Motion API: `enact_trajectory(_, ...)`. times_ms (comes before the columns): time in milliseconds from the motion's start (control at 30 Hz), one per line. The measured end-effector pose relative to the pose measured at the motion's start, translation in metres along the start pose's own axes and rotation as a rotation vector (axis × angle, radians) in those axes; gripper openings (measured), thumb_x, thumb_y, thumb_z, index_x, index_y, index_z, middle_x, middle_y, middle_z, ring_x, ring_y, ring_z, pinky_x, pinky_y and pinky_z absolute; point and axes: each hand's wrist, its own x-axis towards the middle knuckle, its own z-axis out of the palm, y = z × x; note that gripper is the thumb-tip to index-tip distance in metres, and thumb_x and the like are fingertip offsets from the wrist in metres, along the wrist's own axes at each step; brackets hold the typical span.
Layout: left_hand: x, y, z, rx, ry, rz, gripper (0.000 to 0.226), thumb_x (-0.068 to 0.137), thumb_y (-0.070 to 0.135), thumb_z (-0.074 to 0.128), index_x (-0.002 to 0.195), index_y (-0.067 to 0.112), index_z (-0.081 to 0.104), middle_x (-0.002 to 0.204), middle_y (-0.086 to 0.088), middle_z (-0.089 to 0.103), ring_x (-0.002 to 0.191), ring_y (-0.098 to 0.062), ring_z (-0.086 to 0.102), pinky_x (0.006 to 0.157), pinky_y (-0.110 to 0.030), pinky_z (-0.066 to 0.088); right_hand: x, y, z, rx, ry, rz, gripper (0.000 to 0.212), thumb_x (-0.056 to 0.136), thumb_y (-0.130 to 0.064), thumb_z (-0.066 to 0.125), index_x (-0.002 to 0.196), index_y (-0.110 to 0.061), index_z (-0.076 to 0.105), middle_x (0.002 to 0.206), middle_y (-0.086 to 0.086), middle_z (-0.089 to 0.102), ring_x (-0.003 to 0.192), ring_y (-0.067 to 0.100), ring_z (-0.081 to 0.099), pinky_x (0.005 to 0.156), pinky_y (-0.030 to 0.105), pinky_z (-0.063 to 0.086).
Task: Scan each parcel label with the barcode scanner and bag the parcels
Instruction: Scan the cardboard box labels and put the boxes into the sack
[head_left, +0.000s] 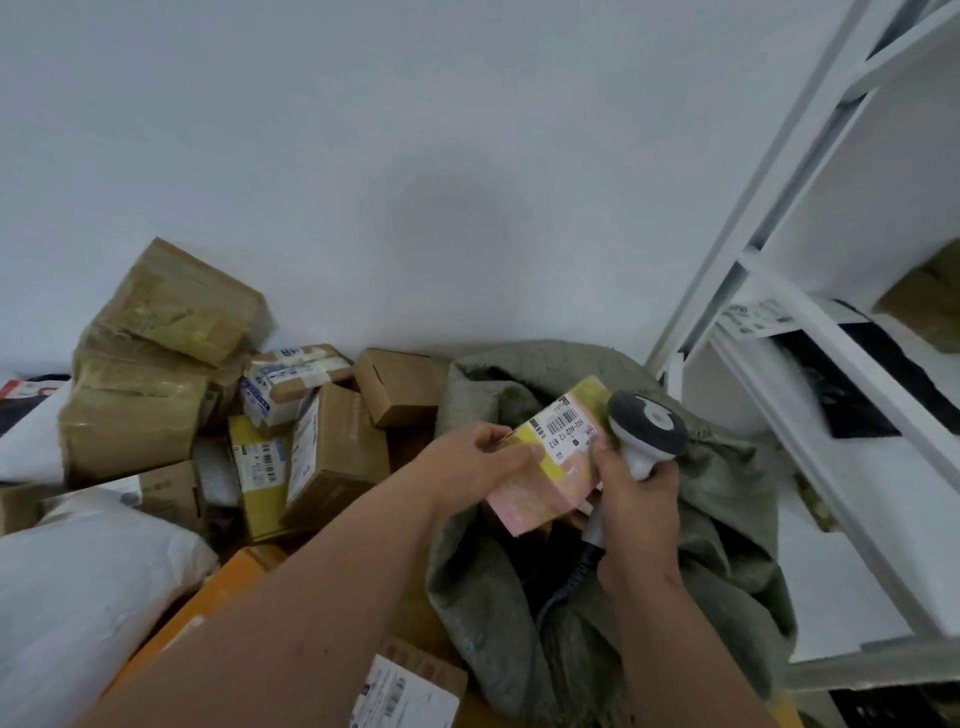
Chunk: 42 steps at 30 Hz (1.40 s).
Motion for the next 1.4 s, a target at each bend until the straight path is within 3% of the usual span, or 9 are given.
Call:
enact_trajectory(200, 0.028, 0.007, 0.013, 0.238, -0.002, -0.072, 0.068, 0.089, 0.074, 0.031, 0.139, 0.034, 0.051, 0.138, -0.001, 0.054, 0.129, -0.024, 0.047, 0.106, -0.033, 0.033, 0.031, 0.012, -0.009, -0.032, -0.019, 0.089, 0.056, 0.076, -0.032, 0.078, 0.124, -0.031, 0.049, 0.109, 0.006, 0.069, 0.094, 0.03, 0.072, 0.079, 0.056, 0.06)
enact_trajectory(333, 0.045, 0.001, 0.009, 0.504, 0.107, -0.124, 0.054, 0.092, 0.069, 0.036, 0.138, 0.043, 0.05, 0.161, -0.001, 0.013, 0.146, -0.035, 0.005, 0.117, -0.051, 0.01, 0.051, 0.022, 0.0, -0.114, -0.036, 0.12, 0.061, 0.075, -0.026, 0.073, 0.128, -0.034, 0.045, 0.111, 0.004, 0.067, 0.095, 0.027, 0.069, 0.084, 0.051, 0.059)
enact_trajectory(467, 0.058, 0.0, 0.002, 0.473, 0.158, -0.182, 0.064, 0.086, 0.076, 0.035, 0.141, 0.045, 0.044, 0.164, -0.003, -0.007, 0.148, -0.037, -0.003, 0.118, -0.052, 0.008, 0.063, 0.031, 0.014, -0.285, -0.045, 0.06, 0.038, 0.073, -0.03, 0.07, 0.098, -0.043, 0.044, 0.1, 0.001, 0.065, 0.093, 0.027, 0.067, 0.084, 0.053, 0.058)
enact_trajectory(633, 0.073, 0.007, -0.005, 0.392, 0.133, -0.209, 0.057, 0.103, 0.05, 0.03, 0.149, 0.017, 0.037, 0.159, -0.011, 0.023, 0.147, -0.03, 0.018, 0.117, -0.045, 0.018, 0.073, 0.034, 0.031, -0.364, -0.108, 0.028, 0.038, 0.083, -0.029, 0.071, 0.109, -0.036, 0.045, 0.099, -0.002, 0.063, 0.093, 0.024, 0.065, 0.085, 0.052, 0.057)
enact_trajectory(767, 0.08, 0.005, -0.015, 0.11, 0.394, -0.033, 0.038, 0.103, 0.031, 0.043, 0.13, 0.009, 0.056, 0.138, -0.011, 0.049, 0.127, -0.026, 0.047, 0.112, -0.044, 0.034, 0.075, 0.034, 0.035, -0.334, -0.135, 0.051, 0.046, 0.086, -0.027, 0.073, 0.116, -0.037, 0.038, 0.103, -0.007, 0.061, 0.1, 0.022, 0.065, 0.09, 0.05, 0.057)
enact_trajectory(900, 0.076, 0.013, -0.027, -0.012, 0.624, 0.154, 0.042, 0.104, 0.03, 0.042, 0.144, 0.018, 0.046, 0.152, 0.002, 0.034, 0.137, -0.013, 0.035, 0.117, -0.031, 0.024, 0.072, 0.032, 0.038, -0.28, -0.126, 0.072, 0.044, 0.089, -0.028, 0.069, 0.123, -0.031, 0.041, 0.103, -0.004, 0.062, 0.1, 0.022, 0.063, 0.095, 0.051, 0.053)
enact_trajectory(1067, 0.066, 0.023, -0.03, 0.126, 0.677, 0.371, 0.051, 0.104, 0.027, 0.042, 0.152, 0.016, 0.029, 0.155, 0.007, 0.02, 0.136, 0.001, 0.021, 0.111, -0.016, 0.02, 0.072, 0.032, 0.053, -0.251, -0.109, 0.06, 0.042, 0.09, -0.035, 0.07, 0.121, -0.026, 0.043, 0.098, -0.01, 0.058, 0.102, 0.02, 0.06, 0.098, 0.046, 0.051)
enact_trajectory(1233, 0.067, 0.008, -0.041, 0.279, 0.48, 0.139, 0.052, 0.102, 0.029, 0.046, 0.152, 0.025, 0.032, 0.156, 0.008, 0.023, 0.117, -0.003, 0.038, 0.095, -0.017, 0.031, 0.075, 0.036, 0.063, -0.342, -0.027, -0.013, 0.041, 0.087, -0.035, 0.071, 0.118, -0.022, 0.047, 0.114, 0.002, 0.058, 0.109, 0.024, 0.058, 0.101, 0.049, 0.049)
enact_trajectory(1400, 0.063, -0.026, -0.066, 0.168, 0.81, 0.151, 0.036, 0.094, 0.034, 0.052, 0.131, 0.035, 0.055, 0.127, 0.0, 0.055, 0.111, -0.016, 0.054, 0.098, -0.043, 0.048, 0.062, 0.03, 0.055, -0.339, 0.022, -0.113, 0.037, 0.086, -0.029, 0.071, 0.116, -0.022, 0.051, 0.11, 0.004, 0.061, 0.1, 0.022, 0.061, 0.093, 0.049, 0.053)
